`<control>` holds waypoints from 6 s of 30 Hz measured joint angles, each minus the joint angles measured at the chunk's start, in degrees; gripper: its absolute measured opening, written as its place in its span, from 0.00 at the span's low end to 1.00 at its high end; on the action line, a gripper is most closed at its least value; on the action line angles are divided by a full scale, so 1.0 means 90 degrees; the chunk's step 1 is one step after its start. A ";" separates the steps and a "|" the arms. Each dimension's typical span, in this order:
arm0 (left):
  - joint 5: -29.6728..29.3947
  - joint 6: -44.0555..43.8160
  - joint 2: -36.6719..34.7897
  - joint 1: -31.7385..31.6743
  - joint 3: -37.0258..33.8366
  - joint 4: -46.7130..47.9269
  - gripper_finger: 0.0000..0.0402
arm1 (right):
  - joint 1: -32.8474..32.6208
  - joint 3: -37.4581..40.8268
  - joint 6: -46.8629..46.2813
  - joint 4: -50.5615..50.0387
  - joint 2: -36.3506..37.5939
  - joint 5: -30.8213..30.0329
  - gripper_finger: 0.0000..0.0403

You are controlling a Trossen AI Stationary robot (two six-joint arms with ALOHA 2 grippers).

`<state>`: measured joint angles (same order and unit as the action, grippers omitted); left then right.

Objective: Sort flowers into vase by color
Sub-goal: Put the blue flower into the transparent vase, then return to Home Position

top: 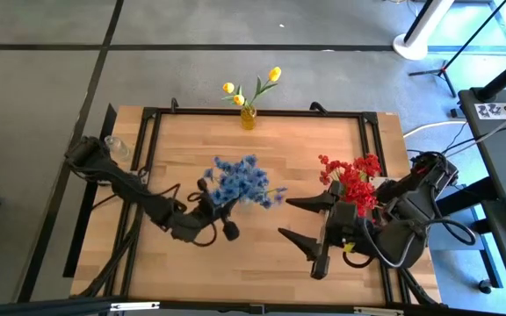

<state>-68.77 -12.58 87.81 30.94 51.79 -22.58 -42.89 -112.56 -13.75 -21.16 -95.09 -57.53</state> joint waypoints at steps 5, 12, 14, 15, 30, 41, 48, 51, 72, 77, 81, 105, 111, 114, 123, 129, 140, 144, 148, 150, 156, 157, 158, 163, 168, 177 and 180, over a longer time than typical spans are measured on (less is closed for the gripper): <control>0.0639 0.0750 0.0000 -0.0416 0.0000 -0.0686 0.02 | 0.0002 0.0001 -0.0016 0.0001 0.0000 -0.0001 0.73; 0.0957 0.1458 -0.0002 -0.0622 0.0000 -0.0775 0.02 | -0.0071 0.0001 0.0003 -0.0018 -0.0002 0.0006 0.73; 0.0959 0.1493 -0.0002 -0.0619 0.0000 -0.0685 0.02 | -0.0080 0.0001 -0.0061 -0.0097 -0.0002 0.0011 0.73; 0.0946 0.1565 -0.0002 -0.0607 0.0000 -0.0649 0.02 | -0.0083 0.0001 -0.0139 -0.0159 -0.0002 0.0010 0.73; 0.1698 0.1745 -0.0002 -0.0948 -0.0501 -0.0770 0.02 | -0.0073 0.0003 -0.0469 -0.0418 -0.0005 0.0253 0.73; 0.1890 0.0381 -0.0002 -0.1275 -0.1096 -0.0690 0.02 | -0.0073 0.0003 -0.1024 -0.1175 -0.0005 0.0504 0.73; 0.2557 -0.0457 -0.0019 -0.1364 -0.1484 -0.0457 0.04 | -0.0073 0.0003 -0.1094 -0.1620 -0.0005 0.0520 0.73; 0.2564 -0.0539 -0.0019 -0.1331 -0.1671 -0.0442 0.07 | -0.0073 0.0003 -0.1288 -0.1851 -0.0005 0.0519 0.73; 0.3283 -0.1176 -0.0274 -0.1132 -0.0704 0.1993 0.41 | -0.0073 0.0003 -0.2156 -0.2155 -0.0006 0.0708 0.73; 0.3779 -0.2384 -0.0587 -0.1132 -0.0233 0.3527 0.42 | -0.0073 0.0003 -0.2160 -0.2155 -0.0007 0.0737 0.73; 0.4066 -0.3149 -0.0837 -0.1132 0.0045 0.4497 0.42 | -0.0073 0.0003 -0.2129 -0.2159 -0.0007 0.0737 0.73; 0.4753 -0.3411 -0.1451 -0.0965 0.0282 0.5438 0.42 | -0.0022 0.0003 -0.1809 -0.2711 -0.0007 0.1065 0.73; 0.4723 -0.3355 -0.1489 -0.0800 0.0282 0.5527 0.26 | -0.0022 0.0003 -0.1820 -0.2720 -0.0007 0.1061 0.73; 0.4780 -0.3362 -0.1514 -0.0782 0.0282 0.5580 0.21 | -0.0022 0.0003 -0.1823 -0.2723 -0.0007 0.1065 0.73; 0.4803 -0.3281 -0.1525 -0.0762 0.0282 0.5738 0.39 | -0.0022 0.0003 -0.1835 -0.2966 -0.0007 0.1065 0.73; 0.4969 -0.2927 -0.1526 -0.0649 0.0450 0.6142 0.53 | 0.0019 0.0166 -0.1959 -0.3071 -0.0041 0.1084 0.73; 0.5037 -0.3169 -0.1520 -0.0308 0.1045 0.7518 0.57 | 0.0332 0.0594 -0.2254 -0.3063 -0.0049 0.1520 0.73; 0.5088 -0.3481 -0.1520 0.0039 0.1364 0.8124 0.56 | 0.0357 0.0596 -0.2029 -0.3062 -0.0049 0.1527 0.73; 0.5039 -0.3682 -0.1559 0.0302 0.1546 0.8168 0.56 | 0.0499 0.0598 -0.1774 -0.3050 -0.0047 0.1760 0.73; 0.5228 -0.3907 -0.1562 0.0353 0.1669 0.8366 0.56 | 0.0628 0.0598 -0.1602 -0.2950 -0.0046 0.1947 0.73; 0.5176 -0.4599 -0.2056 0.0653 0.2364 0.9219 0.56 | 0.1005 0.0603 -0.0643 -0.2410 0.0017 0.2434 0.73; 0.5154 -0.4691 -0.2174 0.0652 0.2458 0.9305 0.56 | 0.1090 0.0601 -0.0510 -0.2327 0.0017 0.2589 0.73; 0.5151 -0.4765 -0.2298 0.0648 0.2528 0.9309 0.56 | 0.1182 0.0601 -0.0364 -0.2264 0.0017 0.2744 0.73; 0.4671 -0.4789 -0.3172 0.0654 0.2680 0.8788 0.56 | 0.1717 0.0601 0.0533 -0.1838 0.0031 0.3176 0.73; 0.3818 -0.3215 -0.3938 -0.0065 0.2265 0.6722 0.49 | 0.2332 0.0603 0.1254 -0.1643 0.0388 0.3672 0.68; 0.6060 -0.1674 -0.4064 -0.2714 0.0974 0.4197 0.22 | 0.3729 0.0599 0.2129 -0.1720 0.1034 0.5666 0.40; 0.6291 -0.1202 -0.4630 -0.3218 0.0806 0.4221 0.13 | 0.4319 0.1028 0.2246 -0.1435 0.1219 0.6347 0.29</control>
<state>-12.15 -23.40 46.14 1.97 59.04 15.40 -4.02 -103.31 6.47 -34.08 -84.11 -0.41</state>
